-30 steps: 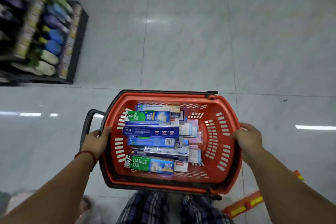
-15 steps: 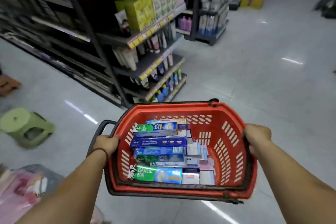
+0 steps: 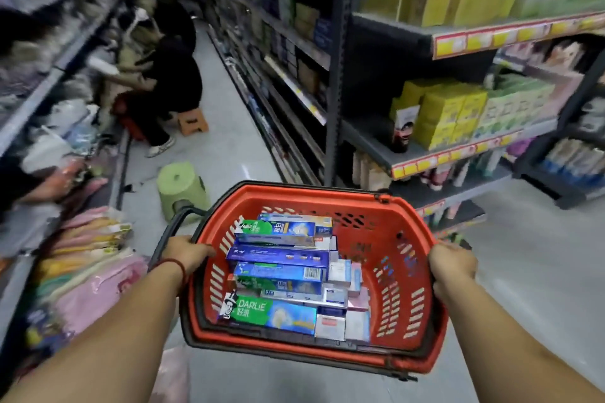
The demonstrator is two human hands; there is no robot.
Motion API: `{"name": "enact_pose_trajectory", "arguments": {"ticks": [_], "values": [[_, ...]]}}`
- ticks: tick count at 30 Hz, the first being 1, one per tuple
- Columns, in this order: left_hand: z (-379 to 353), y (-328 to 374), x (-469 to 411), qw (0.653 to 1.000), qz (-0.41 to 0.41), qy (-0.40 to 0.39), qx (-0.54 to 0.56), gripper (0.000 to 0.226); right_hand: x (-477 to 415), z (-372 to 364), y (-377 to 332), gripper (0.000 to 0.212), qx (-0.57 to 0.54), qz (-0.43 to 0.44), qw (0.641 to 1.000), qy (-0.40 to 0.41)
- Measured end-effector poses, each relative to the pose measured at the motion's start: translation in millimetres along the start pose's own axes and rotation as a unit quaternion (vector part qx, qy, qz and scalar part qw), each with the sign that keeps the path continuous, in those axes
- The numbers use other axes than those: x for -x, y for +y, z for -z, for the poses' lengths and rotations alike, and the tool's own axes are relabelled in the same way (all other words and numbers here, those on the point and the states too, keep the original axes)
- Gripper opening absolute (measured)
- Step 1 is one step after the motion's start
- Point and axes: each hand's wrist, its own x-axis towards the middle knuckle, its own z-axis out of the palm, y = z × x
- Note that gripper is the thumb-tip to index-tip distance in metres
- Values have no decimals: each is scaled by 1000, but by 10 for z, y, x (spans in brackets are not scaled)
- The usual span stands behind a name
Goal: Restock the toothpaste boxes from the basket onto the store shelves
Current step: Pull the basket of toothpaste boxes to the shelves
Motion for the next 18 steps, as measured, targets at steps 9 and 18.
{"name": "enact_pose_trajectory", "arguments": {"ticks": [9, 18], "values": [[509, -413, -1105, 983, 135, 114, 58, 36, -327, -2326, -830, 46, 115, 92, 978, -146], [1059, -168, -2939, 977, 176, 114, 33, 24, -451, -4546, -990, 39, 147, 43, 977, -150]]}}
